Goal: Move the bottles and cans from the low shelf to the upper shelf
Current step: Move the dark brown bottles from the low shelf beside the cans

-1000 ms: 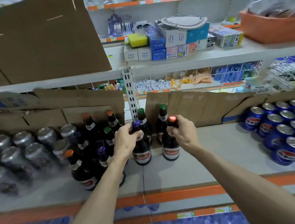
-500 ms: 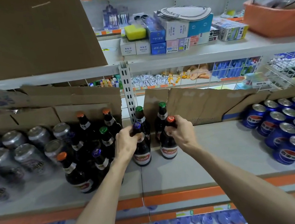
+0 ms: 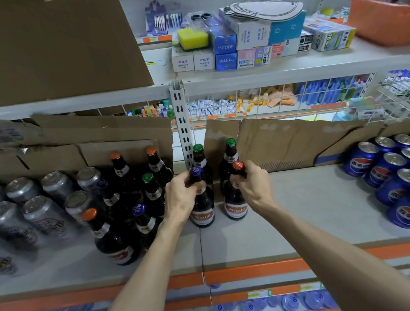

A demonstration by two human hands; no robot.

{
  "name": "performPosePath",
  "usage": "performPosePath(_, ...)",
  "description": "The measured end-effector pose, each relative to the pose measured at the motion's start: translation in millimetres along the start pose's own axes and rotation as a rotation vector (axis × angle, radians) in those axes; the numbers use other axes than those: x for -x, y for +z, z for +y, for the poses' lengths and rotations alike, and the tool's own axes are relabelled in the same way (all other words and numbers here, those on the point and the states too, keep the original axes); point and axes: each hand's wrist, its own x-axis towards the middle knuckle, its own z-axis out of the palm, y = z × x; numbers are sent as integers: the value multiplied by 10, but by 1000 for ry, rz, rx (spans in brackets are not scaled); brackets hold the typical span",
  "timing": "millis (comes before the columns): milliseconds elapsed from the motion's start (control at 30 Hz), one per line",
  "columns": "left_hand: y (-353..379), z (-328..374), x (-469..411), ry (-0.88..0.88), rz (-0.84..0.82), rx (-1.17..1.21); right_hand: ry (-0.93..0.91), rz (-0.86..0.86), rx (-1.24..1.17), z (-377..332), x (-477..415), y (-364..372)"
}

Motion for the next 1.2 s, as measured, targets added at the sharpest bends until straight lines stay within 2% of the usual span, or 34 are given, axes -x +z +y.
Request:
performPosePath(233,30,-17,-13,6,8,-7,-18,12,63,-4,37,15)
performPosePath(400,-26,-66,-82,-8,-49,-40,-3,19,72,-41,71,12)
performPosePath(1200,-36,-88,-48,10,-104,-9,13,-102,30,-31,52,-56)
